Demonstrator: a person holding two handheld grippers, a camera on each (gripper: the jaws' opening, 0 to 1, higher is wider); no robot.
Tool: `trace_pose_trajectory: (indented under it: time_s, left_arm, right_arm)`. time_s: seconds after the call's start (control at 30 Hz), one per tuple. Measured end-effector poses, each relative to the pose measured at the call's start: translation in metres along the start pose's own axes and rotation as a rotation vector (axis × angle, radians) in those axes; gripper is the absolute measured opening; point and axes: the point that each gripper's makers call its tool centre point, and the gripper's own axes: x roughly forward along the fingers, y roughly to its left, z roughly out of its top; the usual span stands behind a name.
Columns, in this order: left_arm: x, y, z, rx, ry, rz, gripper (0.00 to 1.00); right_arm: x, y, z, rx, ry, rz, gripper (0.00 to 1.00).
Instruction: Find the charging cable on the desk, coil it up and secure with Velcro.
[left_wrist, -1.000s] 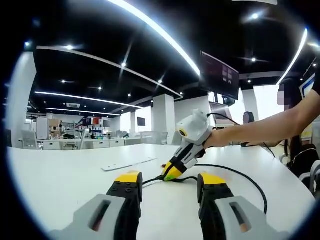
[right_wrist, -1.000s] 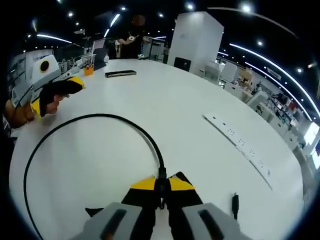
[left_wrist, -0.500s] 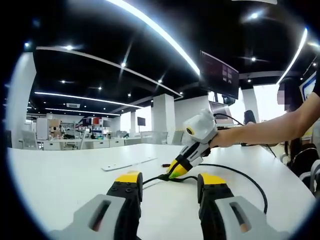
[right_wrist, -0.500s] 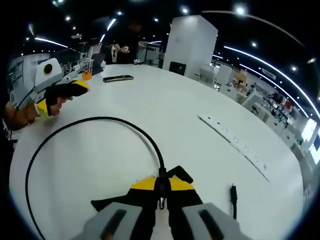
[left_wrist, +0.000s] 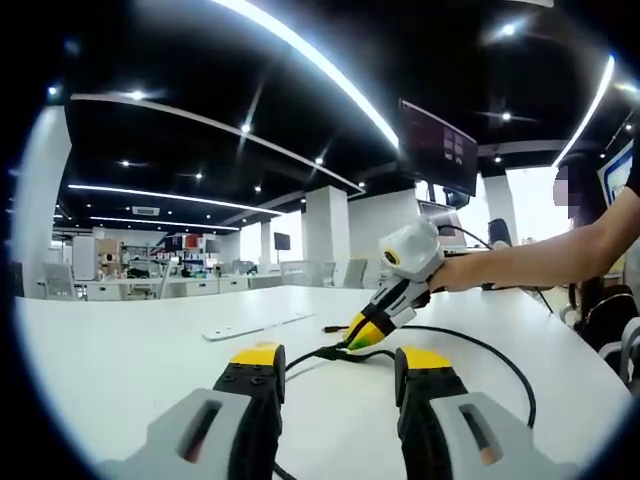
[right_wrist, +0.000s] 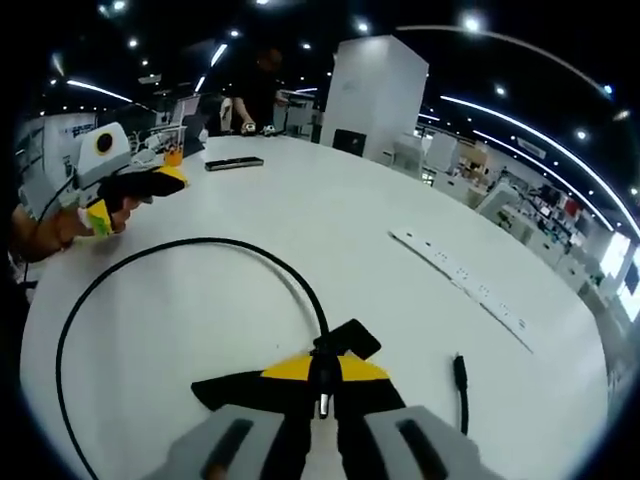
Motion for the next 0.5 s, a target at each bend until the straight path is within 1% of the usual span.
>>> trace_pose_trajectory:
  time_s: [0.1,0.33,0.5]
  left_arm:
    - [0.000,0.000,-0.001,-0.001,0.002,0.001,0.44]
    - [0.000,0.001,-0.002,-0.003,0.004,0.001,0.44]
    - [0.000,0.001,-0.002,-0.003,0.003,0.000,0.44]
  right_arm:
    - [-0.001,-0.001,-0.002,0.006,0.003,-0.006,0.09]
    - [-0.007,0.000,-0.004,0.017,-0.015,-0.025,0.09]
    - [-0.010,0.001,-0.007,0.030,-0.022,-0.026,0.09]
